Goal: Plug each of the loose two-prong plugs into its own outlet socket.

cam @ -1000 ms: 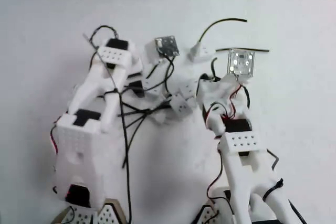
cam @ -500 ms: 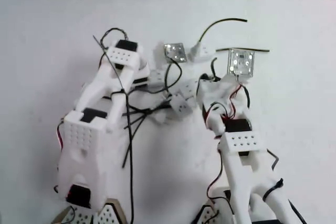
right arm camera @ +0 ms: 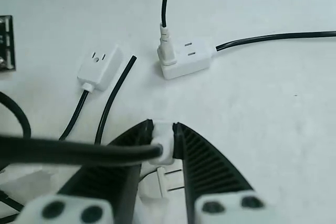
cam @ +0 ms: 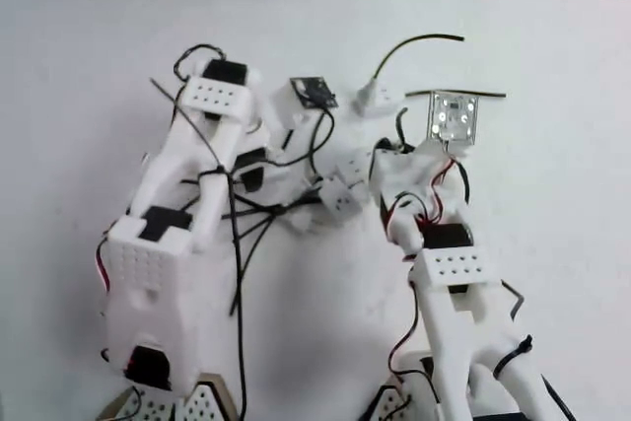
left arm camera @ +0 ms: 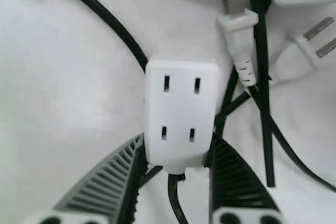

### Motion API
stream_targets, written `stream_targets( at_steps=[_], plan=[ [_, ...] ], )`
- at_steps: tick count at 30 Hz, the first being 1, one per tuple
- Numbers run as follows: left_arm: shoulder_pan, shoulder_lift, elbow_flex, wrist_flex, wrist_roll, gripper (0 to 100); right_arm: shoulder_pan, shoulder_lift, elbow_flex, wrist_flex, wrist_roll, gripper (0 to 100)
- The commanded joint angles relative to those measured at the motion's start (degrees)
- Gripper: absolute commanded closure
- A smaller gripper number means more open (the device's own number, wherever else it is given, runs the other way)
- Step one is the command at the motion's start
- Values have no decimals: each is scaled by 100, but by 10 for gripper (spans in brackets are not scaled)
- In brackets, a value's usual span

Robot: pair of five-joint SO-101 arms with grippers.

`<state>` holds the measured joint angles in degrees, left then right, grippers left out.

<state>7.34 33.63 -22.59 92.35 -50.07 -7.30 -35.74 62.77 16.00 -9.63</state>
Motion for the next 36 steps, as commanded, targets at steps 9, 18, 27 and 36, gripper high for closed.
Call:
stream_targets(
  at_steps=[9, 18, 27, 36],
  plan=[
    [-303, -1270, 334, 791, 738, 906, 22, -110, -246, 110, -62, 981],
    [-48, -3398, 3543, -730, 738, 905, 75, -92, -273, 101, -62, 981],
    [954, -4040, 5398, -2251, 1618, 857, 215, -136, -273, 101, -62, 981],
    [681, -3741, 4747, -1495, 2356, 710, 180, -127, -255, 110, -35, 981]
  ],
)
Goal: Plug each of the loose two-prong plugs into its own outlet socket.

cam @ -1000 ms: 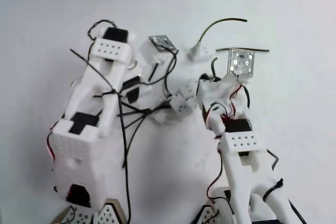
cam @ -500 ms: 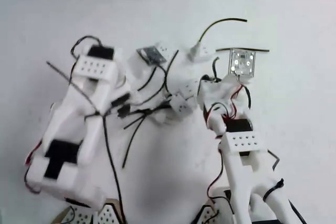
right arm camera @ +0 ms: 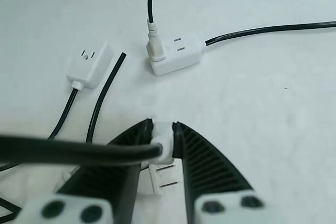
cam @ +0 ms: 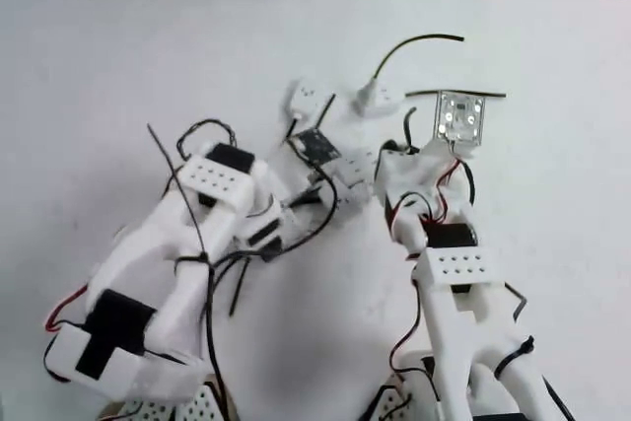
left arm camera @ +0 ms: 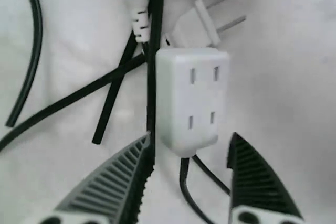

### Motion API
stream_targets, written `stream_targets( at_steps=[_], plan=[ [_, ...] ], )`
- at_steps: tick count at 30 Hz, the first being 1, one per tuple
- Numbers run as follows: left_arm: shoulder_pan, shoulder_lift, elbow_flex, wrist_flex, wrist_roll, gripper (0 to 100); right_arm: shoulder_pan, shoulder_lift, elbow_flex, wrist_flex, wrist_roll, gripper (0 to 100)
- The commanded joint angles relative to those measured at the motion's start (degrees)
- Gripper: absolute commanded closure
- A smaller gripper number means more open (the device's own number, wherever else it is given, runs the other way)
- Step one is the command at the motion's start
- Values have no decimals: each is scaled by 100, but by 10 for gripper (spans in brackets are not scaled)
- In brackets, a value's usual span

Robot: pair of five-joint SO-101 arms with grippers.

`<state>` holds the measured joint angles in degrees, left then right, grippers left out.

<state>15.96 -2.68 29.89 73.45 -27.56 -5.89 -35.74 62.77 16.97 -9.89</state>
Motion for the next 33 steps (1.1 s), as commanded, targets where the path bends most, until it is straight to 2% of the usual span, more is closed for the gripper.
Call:
stream_targets(
  at_steps=[1, 6, 10, 15, 22, 27, 33],
  plan=[
    [-242, -171, -624, 545, 97, 710, 40, -136, -255, 13, 0, 981],
    [-629, -875, -879, 1046, 97, 710, -66, -145, -255, 13, 9, 981],
    [-1103, -1710, -484, 1046, 123, 710, -435, -145, -264, 330, 281, 981],
    [-1464, -2308, 826, 211, 114, 710, -1059, -154, -273, 840, 818, 981],
    [-1710, -2563, 2013, -1011, 132, 710, -1719, -831, -246, 1833, 949, 981],
    [-1666, -2563, 2198, -1503, 149, 709, -2053, -1569, -237, 2457, 949, 981],
    [-1604, -2571, 1679, -1451, 149, 706, -1719, -1807, 88, 1895, 949, 981]
  ],
)
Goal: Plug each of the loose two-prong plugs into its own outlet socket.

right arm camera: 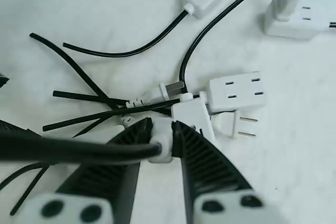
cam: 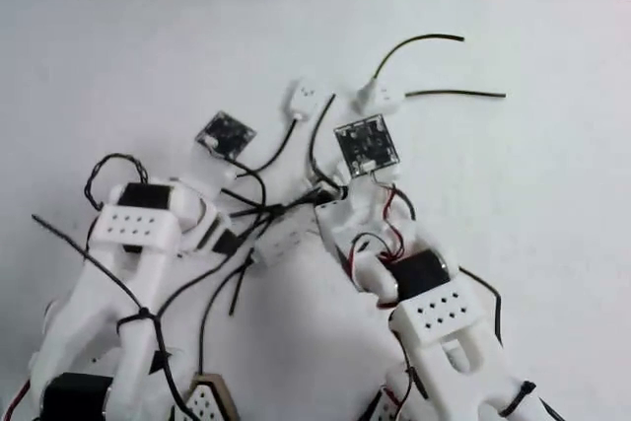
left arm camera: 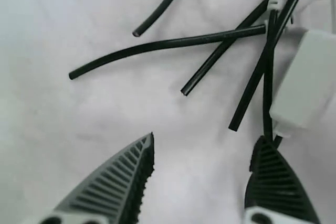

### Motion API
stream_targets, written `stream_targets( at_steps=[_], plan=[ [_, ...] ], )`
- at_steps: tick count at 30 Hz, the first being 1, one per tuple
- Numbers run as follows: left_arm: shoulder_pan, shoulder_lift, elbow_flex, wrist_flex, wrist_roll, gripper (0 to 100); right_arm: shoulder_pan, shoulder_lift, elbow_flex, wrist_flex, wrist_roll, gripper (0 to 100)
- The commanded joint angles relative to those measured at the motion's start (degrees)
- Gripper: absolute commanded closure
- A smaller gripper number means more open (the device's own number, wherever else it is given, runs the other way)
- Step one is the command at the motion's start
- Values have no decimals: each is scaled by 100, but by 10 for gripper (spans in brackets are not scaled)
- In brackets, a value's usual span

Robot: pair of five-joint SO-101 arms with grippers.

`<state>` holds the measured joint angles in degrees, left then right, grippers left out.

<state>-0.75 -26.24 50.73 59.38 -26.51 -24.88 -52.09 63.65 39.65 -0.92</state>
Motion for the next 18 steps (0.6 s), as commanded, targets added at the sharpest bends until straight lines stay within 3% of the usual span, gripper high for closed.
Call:
stream_targets(
  at_steps=[1, 12, 18],
  plan=[
    [163, -189, -466, -53, 44, 706, 259, -171, 70, -549, 44, 981],
    [1745, -163, -492, -158, 0, 705, 1051, -171, 255, -1437, -9, 981],
    [2053, -31, -44, -1099, 0, 705, 1429, -171, 255, -1657, -404, 981]
  ],
)
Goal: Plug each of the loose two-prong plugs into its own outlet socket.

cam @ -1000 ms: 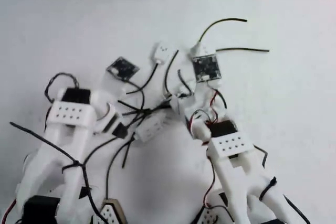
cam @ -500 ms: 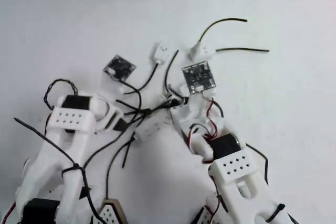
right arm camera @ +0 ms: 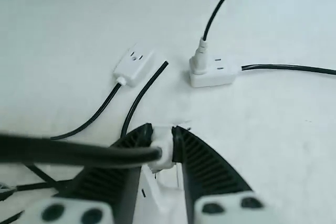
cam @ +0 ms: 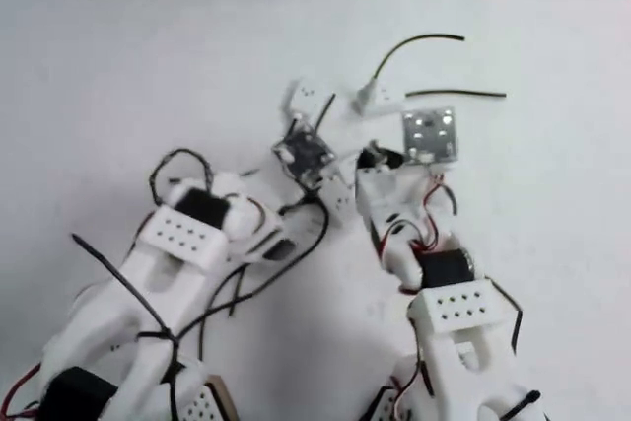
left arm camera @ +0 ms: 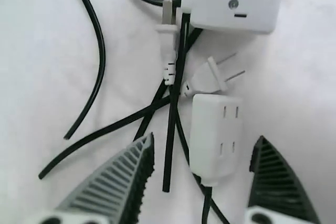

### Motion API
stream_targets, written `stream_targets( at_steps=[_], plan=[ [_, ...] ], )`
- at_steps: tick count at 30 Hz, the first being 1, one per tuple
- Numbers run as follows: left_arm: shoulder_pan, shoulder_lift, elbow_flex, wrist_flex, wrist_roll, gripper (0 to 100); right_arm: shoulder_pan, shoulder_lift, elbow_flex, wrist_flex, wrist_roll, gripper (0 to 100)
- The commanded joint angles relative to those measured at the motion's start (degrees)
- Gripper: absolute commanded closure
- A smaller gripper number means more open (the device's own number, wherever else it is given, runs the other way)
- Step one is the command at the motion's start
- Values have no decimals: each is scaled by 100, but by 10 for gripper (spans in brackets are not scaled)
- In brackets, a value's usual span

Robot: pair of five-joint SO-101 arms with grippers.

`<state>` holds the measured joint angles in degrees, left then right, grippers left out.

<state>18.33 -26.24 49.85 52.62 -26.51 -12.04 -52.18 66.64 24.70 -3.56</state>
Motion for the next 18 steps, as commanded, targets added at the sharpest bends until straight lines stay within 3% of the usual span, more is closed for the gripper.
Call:
stream_targets(
  at_steps=[1, 6, 10, 15, 18],
  plan=[
    [189, 119, 44, -501, 0, 705, 145, -163, -44, -163, -141, 981],
    [321, 1429, -448, -422, 0, 705, 136, -163, -44, -163, -141, 981],
    [251, 2404, -1336, 325, 0, 718, 136, -163, -44, -163, -141, 981],
    [303, 2580, -1574, 879, -9, 823, 145, -163, -44, -163, -141, 981],
    [321, 2369, -1433, 1125, 62, 826, 145, -163, -44, -163, -141, 981]
  ],
)
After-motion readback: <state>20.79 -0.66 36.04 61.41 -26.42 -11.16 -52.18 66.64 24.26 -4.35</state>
